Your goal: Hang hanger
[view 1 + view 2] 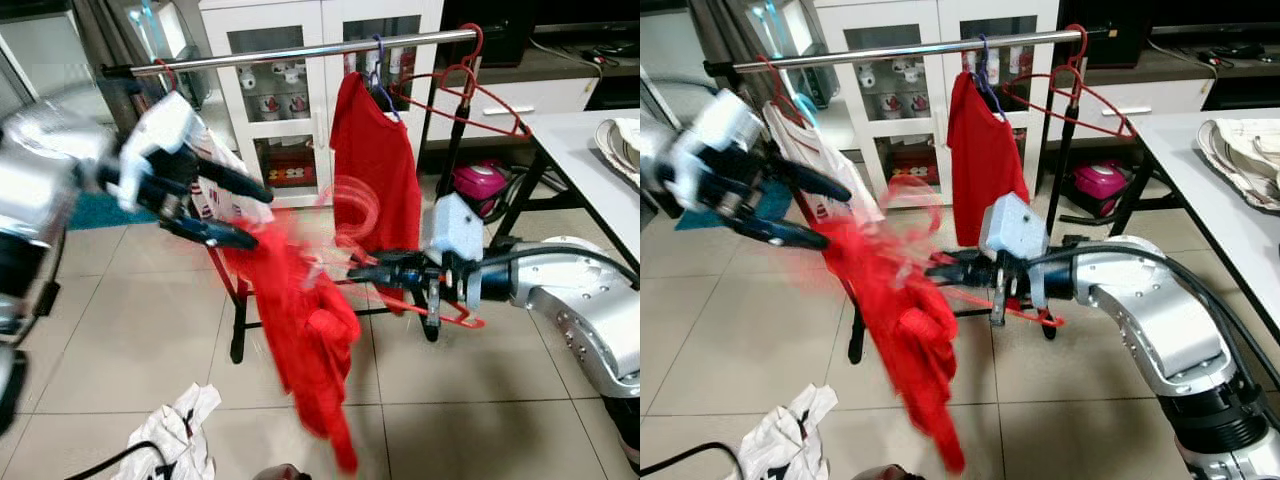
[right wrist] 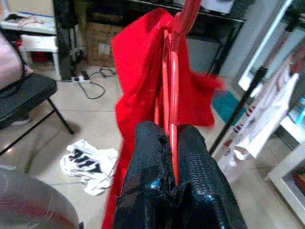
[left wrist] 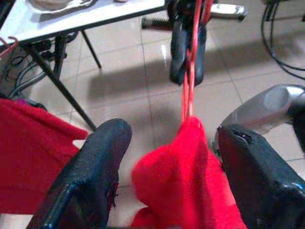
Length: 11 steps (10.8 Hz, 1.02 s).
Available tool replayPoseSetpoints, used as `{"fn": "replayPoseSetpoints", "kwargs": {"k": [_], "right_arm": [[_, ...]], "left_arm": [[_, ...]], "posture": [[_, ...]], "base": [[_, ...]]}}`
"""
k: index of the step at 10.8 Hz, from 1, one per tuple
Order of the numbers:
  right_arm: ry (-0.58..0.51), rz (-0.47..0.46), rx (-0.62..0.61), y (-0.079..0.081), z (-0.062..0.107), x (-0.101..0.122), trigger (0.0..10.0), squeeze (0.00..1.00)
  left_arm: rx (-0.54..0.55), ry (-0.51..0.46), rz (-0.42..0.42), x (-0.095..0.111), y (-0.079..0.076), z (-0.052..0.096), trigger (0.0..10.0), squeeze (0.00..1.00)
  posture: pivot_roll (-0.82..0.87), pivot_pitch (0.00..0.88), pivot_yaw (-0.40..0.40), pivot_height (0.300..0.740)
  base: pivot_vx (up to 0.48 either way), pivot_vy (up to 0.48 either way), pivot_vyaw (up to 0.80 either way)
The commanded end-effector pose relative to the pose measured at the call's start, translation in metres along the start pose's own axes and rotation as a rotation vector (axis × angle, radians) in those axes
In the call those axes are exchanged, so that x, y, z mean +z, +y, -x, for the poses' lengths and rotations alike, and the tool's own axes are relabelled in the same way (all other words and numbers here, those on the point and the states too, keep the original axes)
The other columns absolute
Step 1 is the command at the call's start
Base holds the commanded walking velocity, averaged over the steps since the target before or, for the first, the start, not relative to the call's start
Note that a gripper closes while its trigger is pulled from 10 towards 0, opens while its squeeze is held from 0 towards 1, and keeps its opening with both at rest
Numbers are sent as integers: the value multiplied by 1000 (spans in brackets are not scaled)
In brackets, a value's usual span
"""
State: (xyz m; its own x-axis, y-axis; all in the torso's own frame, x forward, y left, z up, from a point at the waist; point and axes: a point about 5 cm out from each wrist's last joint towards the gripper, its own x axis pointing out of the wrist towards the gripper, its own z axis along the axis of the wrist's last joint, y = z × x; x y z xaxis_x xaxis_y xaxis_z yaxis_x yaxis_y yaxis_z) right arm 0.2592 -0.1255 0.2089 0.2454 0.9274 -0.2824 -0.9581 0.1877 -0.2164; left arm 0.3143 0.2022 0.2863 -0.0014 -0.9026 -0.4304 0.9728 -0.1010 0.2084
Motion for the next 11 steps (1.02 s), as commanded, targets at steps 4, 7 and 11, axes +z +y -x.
{"fn": "replayPoseSetpoints", "kwargs": {"k": [4,7,11], "right_arm": [[-8,39,32,-1,-2,3,10000,0],[-15,51,51,0,-4,5,10000,0],[-25,54,68,5,-7,8,10000,0]], "left_arm": [[-5,47,9,1,-9,11,10000,0],[-44,108,36,-19,-13,-2,10000,0],[-119,80,124,-38,-14,-29,0,0]], "posture": [[-11,0,115,740],[-16,0,119,740],[-26,0,132,740]], "base": [[0,0,0],[0,0,0],[0,0,0]]}}
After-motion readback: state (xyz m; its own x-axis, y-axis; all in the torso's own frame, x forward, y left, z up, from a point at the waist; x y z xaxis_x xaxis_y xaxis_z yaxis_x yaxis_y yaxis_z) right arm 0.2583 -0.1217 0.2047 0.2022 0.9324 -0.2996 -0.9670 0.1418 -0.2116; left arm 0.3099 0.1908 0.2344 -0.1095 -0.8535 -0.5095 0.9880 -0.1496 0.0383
